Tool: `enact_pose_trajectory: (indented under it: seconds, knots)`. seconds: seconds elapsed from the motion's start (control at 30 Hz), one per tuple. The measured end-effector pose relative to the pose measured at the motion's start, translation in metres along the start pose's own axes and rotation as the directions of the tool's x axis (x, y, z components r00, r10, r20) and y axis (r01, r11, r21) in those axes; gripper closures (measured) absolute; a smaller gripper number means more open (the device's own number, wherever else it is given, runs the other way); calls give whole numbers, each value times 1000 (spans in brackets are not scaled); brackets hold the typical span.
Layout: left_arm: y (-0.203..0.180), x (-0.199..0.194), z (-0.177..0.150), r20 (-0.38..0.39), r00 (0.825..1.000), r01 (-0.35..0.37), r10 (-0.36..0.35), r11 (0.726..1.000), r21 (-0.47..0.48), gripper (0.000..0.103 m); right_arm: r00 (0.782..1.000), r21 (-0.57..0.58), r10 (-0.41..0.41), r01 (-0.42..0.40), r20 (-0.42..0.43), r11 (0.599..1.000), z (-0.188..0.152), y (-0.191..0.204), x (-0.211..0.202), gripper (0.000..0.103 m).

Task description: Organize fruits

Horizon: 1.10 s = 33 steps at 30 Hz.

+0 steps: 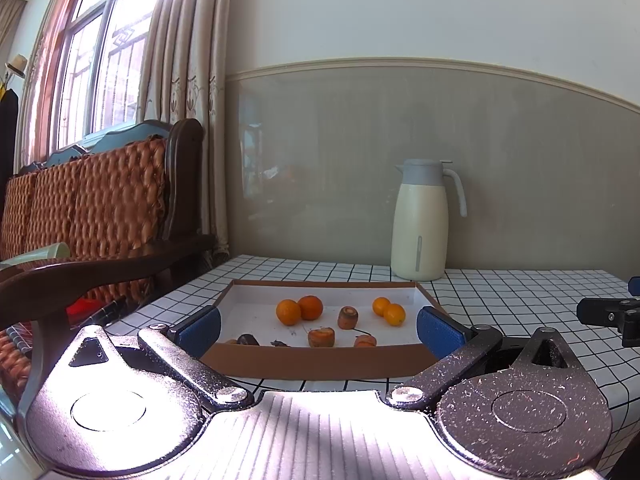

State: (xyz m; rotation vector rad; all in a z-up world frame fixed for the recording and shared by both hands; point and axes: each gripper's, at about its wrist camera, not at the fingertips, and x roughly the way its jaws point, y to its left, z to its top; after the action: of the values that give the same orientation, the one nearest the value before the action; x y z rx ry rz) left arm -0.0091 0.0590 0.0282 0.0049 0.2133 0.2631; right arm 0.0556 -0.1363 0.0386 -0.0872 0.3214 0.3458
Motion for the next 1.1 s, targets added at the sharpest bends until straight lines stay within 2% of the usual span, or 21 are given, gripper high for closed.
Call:
enact_pose_trajectory:
  seconds: [1.1]
  knots:
    - [0, -5, -2, 30, 1000, -10, 10, 1000, 2, 0, 1000, -2, 0, 0, 2, 1000, 0, 0, 0, 6]
